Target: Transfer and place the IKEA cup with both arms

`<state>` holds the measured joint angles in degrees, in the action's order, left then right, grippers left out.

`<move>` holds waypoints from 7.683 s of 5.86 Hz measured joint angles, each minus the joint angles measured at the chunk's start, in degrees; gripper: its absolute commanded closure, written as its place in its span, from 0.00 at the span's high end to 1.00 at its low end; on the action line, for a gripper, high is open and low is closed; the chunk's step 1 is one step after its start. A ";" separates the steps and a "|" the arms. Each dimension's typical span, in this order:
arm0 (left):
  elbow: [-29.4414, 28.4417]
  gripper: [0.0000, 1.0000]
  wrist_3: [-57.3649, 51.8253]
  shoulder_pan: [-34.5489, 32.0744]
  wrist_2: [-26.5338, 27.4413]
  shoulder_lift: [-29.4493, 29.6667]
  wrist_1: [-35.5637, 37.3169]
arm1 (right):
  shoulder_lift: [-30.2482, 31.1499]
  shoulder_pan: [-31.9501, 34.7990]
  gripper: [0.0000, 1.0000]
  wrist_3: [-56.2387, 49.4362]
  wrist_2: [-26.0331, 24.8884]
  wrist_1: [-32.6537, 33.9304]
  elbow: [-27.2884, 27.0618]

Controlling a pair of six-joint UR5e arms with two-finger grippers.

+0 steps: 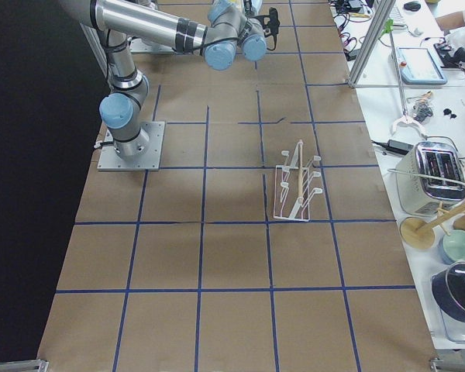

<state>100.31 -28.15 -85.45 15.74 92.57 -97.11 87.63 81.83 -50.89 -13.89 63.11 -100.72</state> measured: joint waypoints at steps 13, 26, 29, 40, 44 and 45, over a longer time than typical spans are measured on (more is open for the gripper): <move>-0.21 0.07 2.09 -2.71 0.09 -1.14 6.05 | 0.65 -0.26 1.00 3.06 -0.04 0.26 0.61; 0.97 0.05 8.38 12.93 84.12 10.07 22.28 | 0.27 11.56 1.00 57.31 -72.97 32.55 11.44; 1.59 0.06 1.41 17.82 84.66 15.48 30.86 | 0.86 8.36 1.00 57.69 -74.66 31.48 11.59; -1.99 0.98 2.00 15.58 84.62 13.33 22.23 | 0.81 9.42 1.00 58.36 -76.33 31.35 11.93; -11.91 0.98 10.23 0.97 77.84 5.73 4.77 | 0.92 9.49 1.00 58.36 -76.51 31.35 11.87; -14.02 0.98 15.72 -2.88 77.69 4.95 3.95 | 0.95 9.49 1.00 58.36 -76.56 31.31 11.87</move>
<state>86.29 -12.43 -88.33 93.43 97.52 -93.16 88.58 91.32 7.47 -90.45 94.42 -88.86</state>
